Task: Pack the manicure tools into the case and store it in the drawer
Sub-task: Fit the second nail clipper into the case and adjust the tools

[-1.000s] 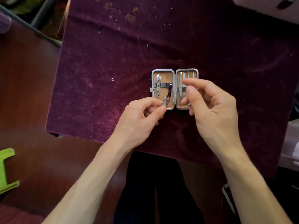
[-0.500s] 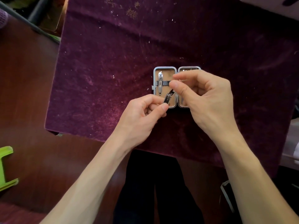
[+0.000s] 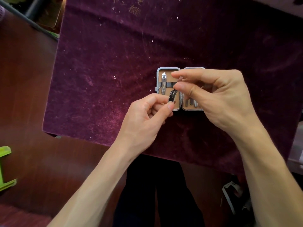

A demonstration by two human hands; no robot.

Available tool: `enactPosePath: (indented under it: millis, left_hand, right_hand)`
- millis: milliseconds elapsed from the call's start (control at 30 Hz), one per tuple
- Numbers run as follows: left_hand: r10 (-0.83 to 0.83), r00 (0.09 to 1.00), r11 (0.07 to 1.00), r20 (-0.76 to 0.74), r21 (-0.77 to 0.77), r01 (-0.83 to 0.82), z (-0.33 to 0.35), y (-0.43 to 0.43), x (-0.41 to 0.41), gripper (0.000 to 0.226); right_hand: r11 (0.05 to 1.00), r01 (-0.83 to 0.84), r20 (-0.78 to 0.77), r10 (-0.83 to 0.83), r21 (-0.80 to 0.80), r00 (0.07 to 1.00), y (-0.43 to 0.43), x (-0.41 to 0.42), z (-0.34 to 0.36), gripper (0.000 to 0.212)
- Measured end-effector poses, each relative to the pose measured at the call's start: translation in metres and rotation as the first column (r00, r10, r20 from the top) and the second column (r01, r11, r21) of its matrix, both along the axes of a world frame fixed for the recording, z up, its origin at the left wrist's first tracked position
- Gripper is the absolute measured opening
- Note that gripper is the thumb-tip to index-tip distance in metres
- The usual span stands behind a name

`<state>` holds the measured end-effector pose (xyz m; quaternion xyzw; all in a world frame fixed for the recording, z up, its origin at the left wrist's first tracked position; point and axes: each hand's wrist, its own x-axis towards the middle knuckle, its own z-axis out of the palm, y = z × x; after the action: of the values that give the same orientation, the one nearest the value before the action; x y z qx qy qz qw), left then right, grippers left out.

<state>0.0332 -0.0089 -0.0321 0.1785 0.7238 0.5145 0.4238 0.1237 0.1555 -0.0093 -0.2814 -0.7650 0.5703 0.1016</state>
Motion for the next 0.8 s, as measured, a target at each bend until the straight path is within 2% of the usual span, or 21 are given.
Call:
enactPosePath:
  millis: [67, 133, 233, 300, 400, 467, 800]
  left_hand:
    - [0.010, 1.000, 1.000, -0.024, 0.024, -0.009, 0.002, 0.005, 0.000, 0.009]
    - [0.024, 0.980, 1.000, -0.198, 0.015, -0.021, 0.001, 0.011, -0.004, 0.016]
    - [0.019, 0.799, 0.998, -0.601, -0.031, -0.046, -0.012, 0.014, -0.015, 0.044]
    - [-0.121, 0.696, 0.991, -0.708, -0.130, 0.040, -0.028, 0.013, -0.021, 0.064]
    - [-0.376, 0.489, 0.927, -0.787, -0.330, 0.181, -0.049, 0.011, -0.017, 0.085]
    - [-0.410, 0.415, 0.912, -0.812, -0.364, 0.188, -0.056, 0.011, -0.013, 0.086]
    - [-0.370, 0.377, 0.929, -0.849, -0.341, 0.143, -0.060, 0.012, -0.013, 0.076]
  right_hand:
    - [0.999, -0.018, -0.015, 0.018, 0.037, 1.000, 0.007, -0.004, 0.001, 0.025]
    - [0.997, 0.005, -0.024, -0.003, 0.074, 1.000, 0.017, -0.010, 0.000, 0.021]
    - [0.989, 0.038, 0.002, -0.039, 0.141, 0.999, 0.032, -0.021, -0.006, 0.018]
    - [0.979, 0.041, 0.040, -0.050, 0.198, 0.998, 0.041, -0.030, -0.010, 0.017]
    - [0.968, 0.012, 0.076, -0.032, 0.251, 0.997, 0.050, -0.041, -0.018, 0.016]
    - [0.961, -0.007, 0.088, -0.018, 0.278, 0.996, 0.054, -0.047, -0.022, 0.016]
    - [0.970, -0.041, 0.146, 0.005, 0.241, 0.989, 0.052, -0.054, -0.029, 0.015]
